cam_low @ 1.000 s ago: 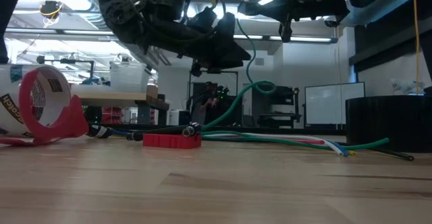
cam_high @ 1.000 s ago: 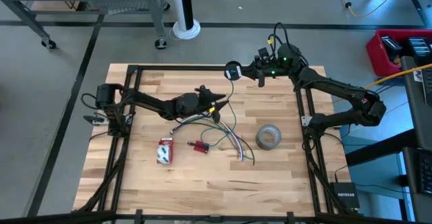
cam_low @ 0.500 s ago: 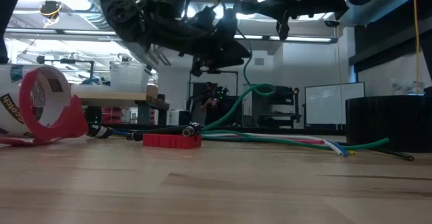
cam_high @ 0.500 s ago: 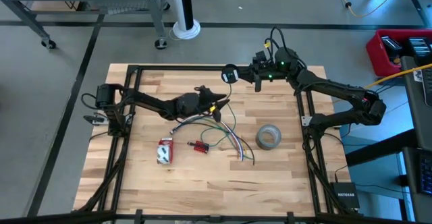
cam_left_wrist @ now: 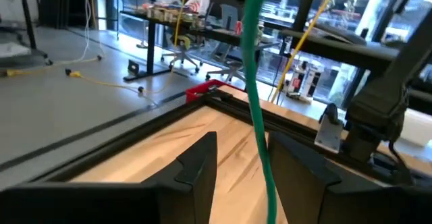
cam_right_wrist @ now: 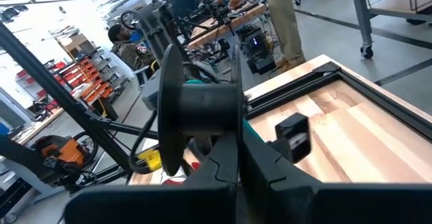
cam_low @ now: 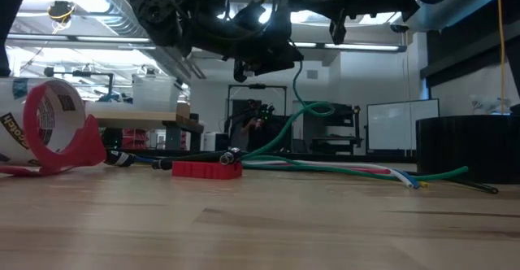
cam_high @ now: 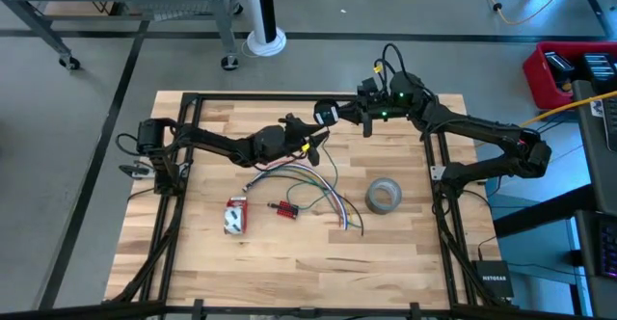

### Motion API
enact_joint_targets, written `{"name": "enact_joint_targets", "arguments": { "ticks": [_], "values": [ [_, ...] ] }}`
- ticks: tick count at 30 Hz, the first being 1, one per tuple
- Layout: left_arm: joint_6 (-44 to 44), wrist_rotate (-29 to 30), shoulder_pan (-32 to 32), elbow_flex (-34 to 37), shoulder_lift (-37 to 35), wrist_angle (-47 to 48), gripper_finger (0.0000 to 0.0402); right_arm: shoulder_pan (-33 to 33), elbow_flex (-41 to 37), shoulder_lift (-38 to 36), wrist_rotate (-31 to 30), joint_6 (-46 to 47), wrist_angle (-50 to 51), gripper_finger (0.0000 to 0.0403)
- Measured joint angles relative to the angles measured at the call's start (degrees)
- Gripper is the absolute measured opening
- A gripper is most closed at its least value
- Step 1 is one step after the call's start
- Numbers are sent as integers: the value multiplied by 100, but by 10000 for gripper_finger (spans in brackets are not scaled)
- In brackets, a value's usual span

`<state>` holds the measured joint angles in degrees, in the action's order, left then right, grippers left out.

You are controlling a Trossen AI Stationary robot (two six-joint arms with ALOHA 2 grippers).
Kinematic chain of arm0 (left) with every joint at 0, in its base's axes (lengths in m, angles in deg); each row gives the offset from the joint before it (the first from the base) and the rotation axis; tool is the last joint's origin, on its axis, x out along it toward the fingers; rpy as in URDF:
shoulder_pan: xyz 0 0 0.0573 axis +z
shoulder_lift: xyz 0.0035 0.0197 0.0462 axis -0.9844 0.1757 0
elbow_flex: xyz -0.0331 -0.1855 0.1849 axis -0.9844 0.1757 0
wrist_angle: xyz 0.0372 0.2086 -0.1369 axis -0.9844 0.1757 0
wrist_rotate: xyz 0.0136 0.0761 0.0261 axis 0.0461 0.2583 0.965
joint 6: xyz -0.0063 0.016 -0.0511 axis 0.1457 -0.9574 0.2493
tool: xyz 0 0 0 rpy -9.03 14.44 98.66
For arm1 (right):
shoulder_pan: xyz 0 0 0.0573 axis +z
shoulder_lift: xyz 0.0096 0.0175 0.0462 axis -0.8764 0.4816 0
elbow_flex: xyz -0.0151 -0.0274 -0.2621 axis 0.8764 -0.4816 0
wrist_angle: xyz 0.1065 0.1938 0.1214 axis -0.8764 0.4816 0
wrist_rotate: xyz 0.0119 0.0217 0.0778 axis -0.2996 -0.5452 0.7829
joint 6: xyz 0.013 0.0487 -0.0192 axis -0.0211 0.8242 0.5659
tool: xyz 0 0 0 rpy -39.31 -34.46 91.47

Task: Coil cords
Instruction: Coil the green wire onto the black spool

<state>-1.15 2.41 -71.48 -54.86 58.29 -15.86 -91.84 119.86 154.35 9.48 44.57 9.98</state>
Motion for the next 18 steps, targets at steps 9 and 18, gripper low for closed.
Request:
{"name": "enact_joint_targets", "arguments": {
  "ticks": [9, 18],
  "values": [
    [126, -1, -48, 0, 0, 14, 125, -7, 0, 0, -99, -4, -42, 2],
    [325, -2, -54, 0, 37, 54, 125, -7, 0, 0, -199, -4, -189, 2]
  ]
}}
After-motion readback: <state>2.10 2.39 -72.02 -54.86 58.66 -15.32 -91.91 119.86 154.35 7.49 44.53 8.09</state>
